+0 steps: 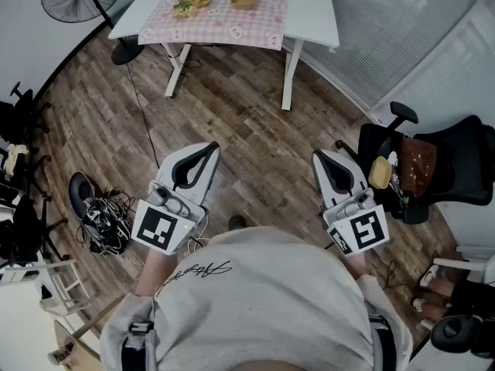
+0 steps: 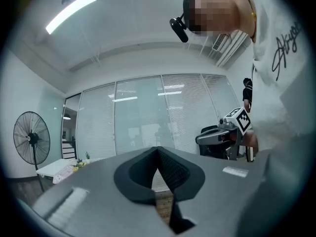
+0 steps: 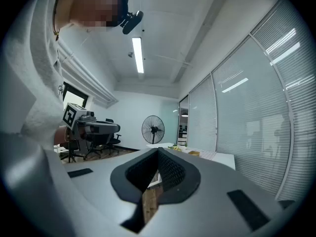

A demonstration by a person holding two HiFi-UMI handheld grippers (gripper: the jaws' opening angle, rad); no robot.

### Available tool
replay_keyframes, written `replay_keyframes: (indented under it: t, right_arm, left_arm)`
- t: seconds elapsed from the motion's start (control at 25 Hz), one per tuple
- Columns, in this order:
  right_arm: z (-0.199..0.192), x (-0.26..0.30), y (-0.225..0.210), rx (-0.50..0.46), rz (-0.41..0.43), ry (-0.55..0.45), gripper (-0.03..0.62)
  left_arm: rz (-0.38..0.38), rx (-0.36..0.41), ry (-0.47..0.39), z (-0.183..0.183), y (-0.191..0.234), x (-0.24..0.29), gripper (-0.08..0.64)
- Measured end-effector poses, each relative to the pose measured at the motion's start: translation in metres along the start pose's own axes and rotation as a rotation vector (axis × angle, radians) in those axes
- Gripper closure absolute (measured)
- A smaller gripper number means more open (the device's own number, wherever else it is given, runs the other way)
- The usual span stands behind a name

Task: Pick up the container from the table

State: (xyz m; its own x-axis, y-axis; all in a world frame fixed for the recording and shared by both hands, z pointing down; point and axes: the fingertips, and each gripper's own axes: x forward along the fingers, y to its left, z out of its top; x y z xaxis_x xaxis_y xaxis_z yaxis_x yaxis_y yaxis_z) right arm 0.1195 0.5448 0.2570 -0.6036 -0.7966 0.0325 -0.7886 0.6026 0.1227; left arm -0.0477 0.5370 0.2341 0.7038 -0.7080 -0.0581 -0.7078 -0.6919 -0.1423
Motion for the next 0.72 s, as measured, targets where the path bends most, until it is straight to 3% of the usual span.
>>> replay_keyframes:
  t: [0.52, 0.72]
  right_arm:
    - [0.000, -0.001, 0.010, -0.005, 0.021, 0.014, 0.590]
    - [0.005, -0.001, 0.017, -0.013, 0.040, -0.036, 0.589]
  left_arm:
    - [0.007, -0.003, -0.005, 0.000, 0.001, -0.006, 0.558]
    - [-0.011, -0.016, -0.031, 0.001, -0.001, -0.008, 0.546]
